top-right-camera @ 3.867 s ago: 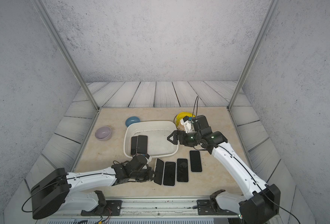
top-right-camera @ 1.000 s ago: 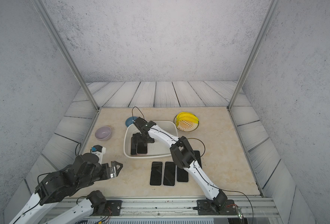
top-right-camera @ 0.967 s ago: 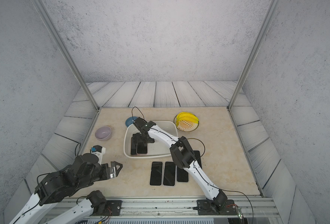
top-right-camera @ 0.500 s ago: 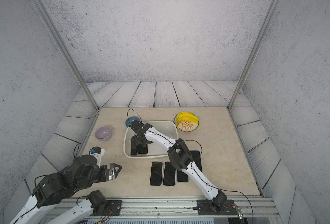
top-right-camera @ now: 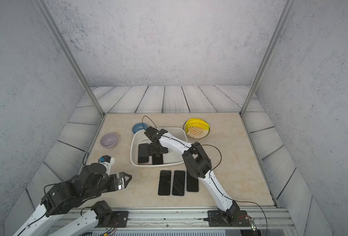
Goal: Take the phone out of the storage box
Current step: Pick up the phone from the storage box.
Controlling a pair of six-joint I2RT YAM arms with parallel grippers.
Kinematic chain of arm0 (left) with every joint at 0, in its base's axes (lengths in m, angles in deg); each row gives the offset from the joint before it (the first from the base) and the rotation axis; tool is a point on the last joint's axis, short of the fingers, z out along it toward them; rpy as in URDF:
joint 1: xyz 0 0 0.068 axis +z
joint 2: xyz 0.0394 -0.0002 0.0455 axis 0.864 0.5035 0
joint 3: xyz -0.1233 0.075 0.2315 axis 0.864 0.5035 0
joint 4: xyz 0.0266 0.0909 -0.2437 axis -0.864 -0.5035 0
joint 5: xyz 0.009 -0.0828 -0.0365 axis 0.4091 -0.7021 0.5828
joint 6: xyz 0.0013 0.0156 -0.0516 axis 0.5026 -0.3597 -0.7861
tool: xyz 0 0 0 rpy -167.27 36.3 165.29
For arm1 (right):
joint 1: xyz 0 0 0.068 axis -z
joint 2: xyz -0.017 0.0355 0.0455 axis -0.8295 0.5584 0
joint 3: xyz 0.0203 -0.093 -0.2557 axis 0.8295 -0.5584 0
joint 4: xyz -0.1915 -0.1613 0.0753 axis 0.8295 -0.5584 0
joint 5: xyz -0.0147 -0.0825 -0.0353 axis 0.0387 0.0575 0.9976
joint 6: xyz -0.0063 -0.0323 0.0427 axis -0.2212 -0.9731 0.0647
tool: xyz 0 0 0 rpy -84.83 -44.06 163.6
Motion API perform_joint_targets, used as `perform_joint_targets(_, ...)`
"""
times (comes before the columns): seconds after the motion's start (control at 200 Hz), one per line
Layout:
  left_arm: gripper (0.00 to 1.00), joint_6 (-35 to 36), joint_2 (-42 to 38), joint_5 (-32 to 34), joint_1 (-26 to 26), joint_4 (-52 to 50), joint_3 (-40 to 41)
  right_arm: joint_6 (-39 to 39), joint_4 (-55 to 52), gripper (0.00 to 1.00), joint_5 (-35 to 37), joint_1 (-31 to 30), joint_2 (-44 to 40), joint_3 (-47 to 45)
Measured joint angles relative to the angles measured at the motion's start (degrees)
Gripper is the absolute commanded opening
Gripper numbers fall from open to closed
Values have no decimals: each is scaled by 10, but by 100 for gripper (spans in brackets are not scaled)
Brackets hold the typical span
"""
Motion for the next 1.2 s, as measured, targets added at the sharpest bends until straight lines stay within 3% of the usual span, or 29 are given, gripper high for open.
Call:
perform_joint_targets(0.17,99,-1,65,-45,1,81,6,21,52,70,-54,68,-130,-145)
perform_joint_targets(0.385,99,10,157,-103,1,188,4,23,87,70,-111,136,-255,-221)
perform_joint_targets(0.676,100,32,278,-145,-7,277,-45,8,80,70,-185,133,-353,-289)
perform_joint_targets(1.196,84,37,421,-146,-71,348,-107,-2,67,70,-241,132,-414,-339)
